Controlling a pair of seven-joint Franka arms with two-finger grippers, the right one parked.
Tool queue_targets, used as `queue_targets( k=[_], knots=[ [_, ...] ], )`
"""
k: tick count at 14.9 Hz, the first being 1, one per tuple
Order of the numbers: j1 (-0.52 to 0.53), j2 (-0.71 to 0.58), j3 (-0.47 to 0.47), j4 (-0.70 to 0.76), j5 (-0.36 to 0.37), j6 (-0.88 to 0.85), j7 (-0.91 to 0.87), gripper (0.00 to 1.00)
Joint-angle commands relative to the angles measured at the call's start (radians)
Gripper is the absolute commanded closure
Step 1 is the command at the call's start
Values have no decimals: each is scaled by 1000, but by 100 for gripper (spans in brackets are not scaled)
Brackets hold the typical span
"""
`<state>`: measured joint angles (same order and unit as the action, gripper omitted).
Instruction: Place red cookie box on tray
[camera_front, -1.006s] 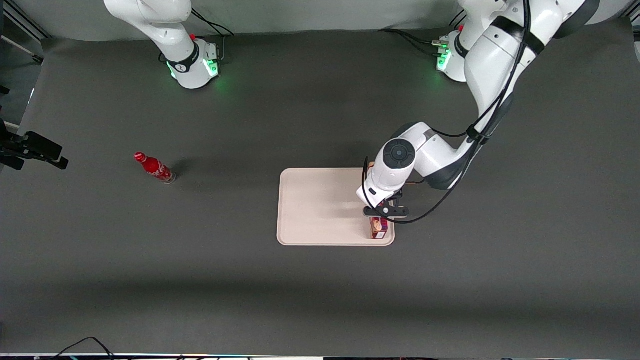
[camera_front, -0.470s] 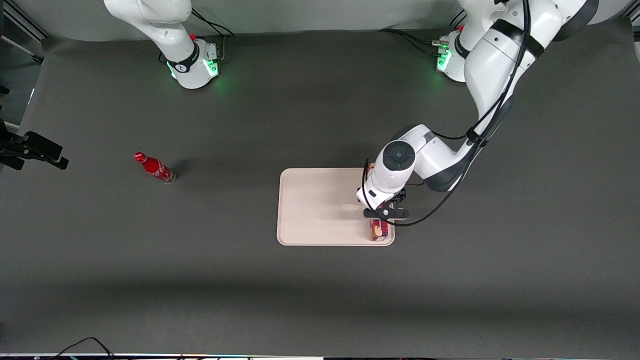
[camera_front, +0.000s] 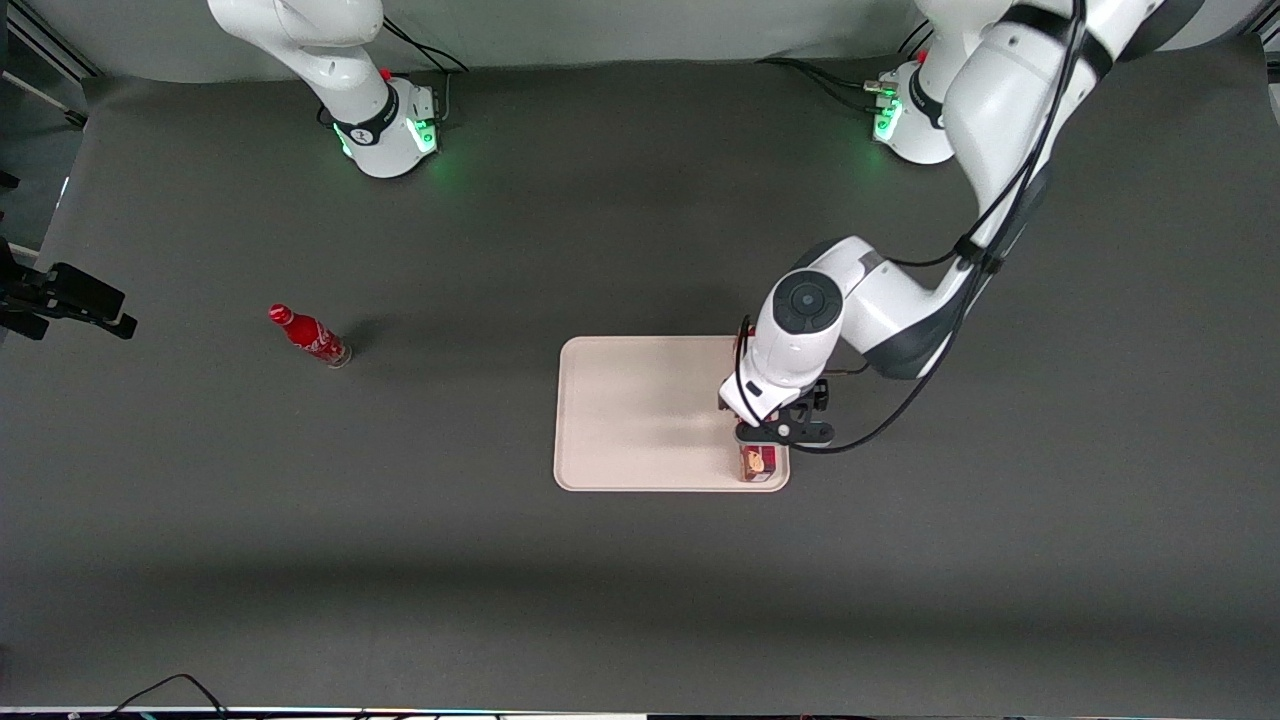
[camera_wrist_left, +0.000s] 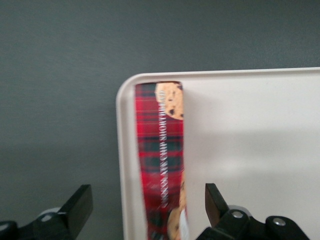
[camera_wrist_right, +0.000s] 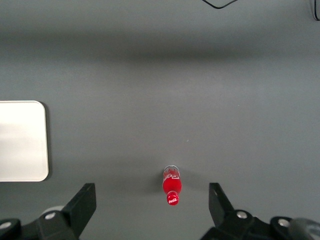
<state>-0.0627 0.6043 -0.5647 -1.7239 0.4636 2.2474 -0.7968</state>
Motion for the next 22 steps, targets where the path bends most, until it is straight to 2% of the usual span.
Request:
queue_targets(
  k=[1, 4, 7, 12, 16, 19, 22],
  knots=[
    [4, -260, 9, -35, -182, -184, 184, 0],
    [14, -453, 109, -39, -354, -374, 413, 0],
    [14, -602, 222, -84, -372, -469, 521, 0],
    [14, -779, 380, -203, -398, -471, 591, 0],
    [14, -804, 494, -213, -411, -473, 657, 0],
    [14, -759, 519, -168, -422, -460, 657, 0],
    [14, -725, 526, -83, -424, -524, 657, 0]
  ],
)
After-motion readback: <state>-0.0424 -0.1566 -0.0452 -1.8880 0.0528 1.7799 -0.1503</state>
